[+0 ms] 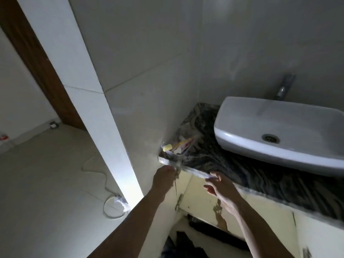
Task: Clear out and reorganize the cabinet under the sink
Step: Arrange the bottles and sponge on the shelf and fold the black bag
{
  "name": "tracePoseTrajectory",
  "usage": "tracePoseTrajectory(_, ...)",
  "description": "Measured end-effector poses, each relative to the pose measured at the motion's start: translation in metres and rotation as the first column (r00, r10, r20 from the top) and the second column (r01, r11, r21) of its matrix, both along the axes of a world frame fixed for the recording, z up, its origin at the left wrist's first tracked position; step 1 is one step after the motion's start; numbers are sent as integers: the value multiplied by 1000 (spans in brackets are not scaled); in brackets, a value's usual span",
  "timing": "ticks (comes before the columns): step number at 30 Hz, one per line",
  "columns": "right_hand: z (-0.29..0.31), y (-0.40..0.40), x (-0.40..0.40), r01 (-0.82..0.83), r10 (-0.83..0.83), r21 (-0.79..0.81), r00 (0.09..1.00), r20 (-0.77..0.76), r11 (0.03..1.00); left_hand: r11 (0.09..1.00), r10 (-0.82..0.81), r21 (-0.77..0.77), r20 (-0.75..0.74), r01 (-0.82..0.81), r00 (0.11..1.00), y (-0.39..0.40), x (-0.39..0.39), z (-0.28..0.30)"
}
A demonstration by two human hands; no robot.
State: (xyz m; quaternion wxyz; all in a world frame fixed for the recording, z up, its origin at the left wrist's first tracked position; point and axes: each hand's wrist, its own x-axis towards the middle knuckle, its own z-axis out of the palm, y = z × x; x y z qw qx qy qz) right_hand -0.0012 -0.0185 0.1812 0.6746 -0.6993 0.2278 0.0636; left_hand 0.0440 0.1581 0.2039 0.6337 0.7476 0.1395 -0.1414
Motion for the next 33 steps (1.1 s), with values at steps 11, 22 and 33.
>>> tracePoseTrajectory(11,-108,-37,-311,334,-326,-64,831,-450,940,656,-641,154,-403,739,653,-46,-217,-120)
tracePoseTrajectory(22,-221,-89,-435,196,-261,-173,771,-581,965,218,-734,363,-551,906,398,-137,-336,-208)
tracePoseTrajectory(33,-345,-157,-383,193,-341,-312,768,-542,930,400,-702,323,-493,858,513,-208,-285,-363)
